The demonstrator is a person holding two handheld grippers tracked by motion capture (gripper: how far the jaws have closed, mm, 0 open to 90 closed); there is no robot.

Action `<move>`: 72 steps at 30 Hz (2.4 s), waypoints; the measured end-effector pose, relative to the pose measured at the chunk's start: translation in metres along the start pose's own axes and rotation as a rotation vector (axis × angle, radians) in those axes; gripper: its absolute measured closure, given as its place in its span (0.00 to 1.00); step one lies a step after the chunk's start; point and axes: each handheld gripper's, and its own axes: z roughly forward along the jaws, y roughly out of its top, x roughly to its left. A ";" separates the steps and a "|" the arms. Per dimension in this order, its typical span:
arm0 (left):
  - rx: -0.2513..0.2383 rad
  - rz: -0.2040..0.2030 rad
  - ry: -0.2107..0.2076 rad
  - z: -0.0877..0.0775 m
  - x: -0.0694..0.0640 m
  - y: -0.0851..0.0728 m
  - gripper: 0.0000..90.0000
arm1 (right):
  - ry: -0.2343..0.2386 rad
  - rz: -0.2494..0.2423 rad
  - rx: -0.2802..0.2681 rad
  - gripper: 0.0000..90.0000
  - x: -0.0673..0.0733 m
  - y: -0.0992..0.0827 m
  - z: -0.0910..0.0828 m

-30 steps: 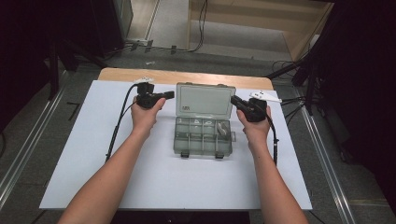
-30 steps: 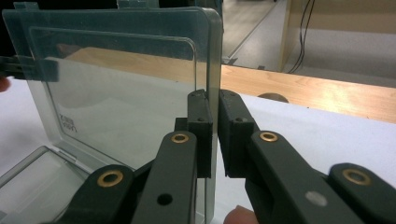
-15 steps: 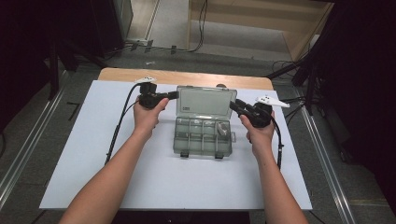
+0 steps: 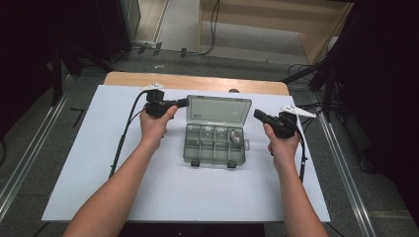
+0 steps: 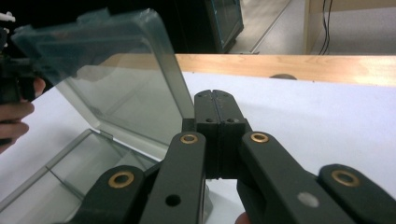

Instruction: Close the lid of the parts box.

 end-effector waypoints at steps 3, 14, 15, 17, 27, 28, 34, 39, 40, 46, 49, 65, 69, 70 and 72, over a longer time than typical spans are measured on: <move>0.010 0.024 -0.010 -0.001 -0.004 -0.002 0.99 | -0.012 0.004 0.001 0.97 0.002 0.003 0.005; 0.015 0.064 -0.049 -0.011 -0.020 -0.018 0.99 | 0.002 -0.021 0.012 0.97 0.013 -0.003 0.006; 0.016 0.069 -0.049 -0.013 -0.021 -0.021 0.99 | 0.001 -0.021 0.007 0.97 0.013 -0.004 0.004; 0.016 0.069 -0.057 -0.017 -0.024 -0.026 0.99 | 0.013 -0.019 0.000 0.97 0.014 -0.007 0.001; 0.042 0.106 -0.055 -0.032 -0.044 -0.057 0.99 | 0.024 -0.133 -0.001 0.98 0.033 -0.033 -0.009; 0.047 0.113 -0.055 -0.033 -0.047 -0.060 0.99 | 0.024 -0.142 0.007 0.98 0.035 -0.036 -0.010; 0.050 0.119 -0.041 -0.037 -0.059 -0.077 0.99 | 0.006 -0.149 0.029 0.97 0.042 -0.051 -0.017; 0.061 0.130 -0.024 -0.039 -0.064 -0.092 0.99 | 0.011 -0.145 0.041 0.98 0.046 -0.060 -0.022; 0.059 0.128 -0.020 -0.039 -0.065 -0.094 0.99 | 0.014 -0.144 0.047 0.98 0.048 -0.062 -0.023; 0.069 0.133 0.010 -0.040 -0.065 -0.103 0.99 | -0.020 -0.177 0.094 0.98 0.055 -0.072 -0.021; 0.066 0.137 0.015 -0.042 -0.066 -0.104 0.99 | -0.029 -0.159 0.099 0.98 0.054 -0.078 -0.021; 0.069 0.162 0.038 -0.047 -0.074 -0.111 1.00 | -0.042 -0.158 0.034 0.98 0.071 -0.100 -0.036; 0.095 0.170 0.023 -0.048 -0.076 -0.115 1.00 | -0.039 -0.158 0.064 0.98 0.075 -0.104 -0.037; 0.098 0.176 0.026 -0.048 -0.076 -0.115 1.00 | -0.027 -0.161 0.062 0.98 0.075 -0.105 -0.037; 0.098 0.175 0.021 -0.049 -0.076 -0.115 1.00 | -0.030 -0.181 0.069 0.98 0.078 -0.105 -0.037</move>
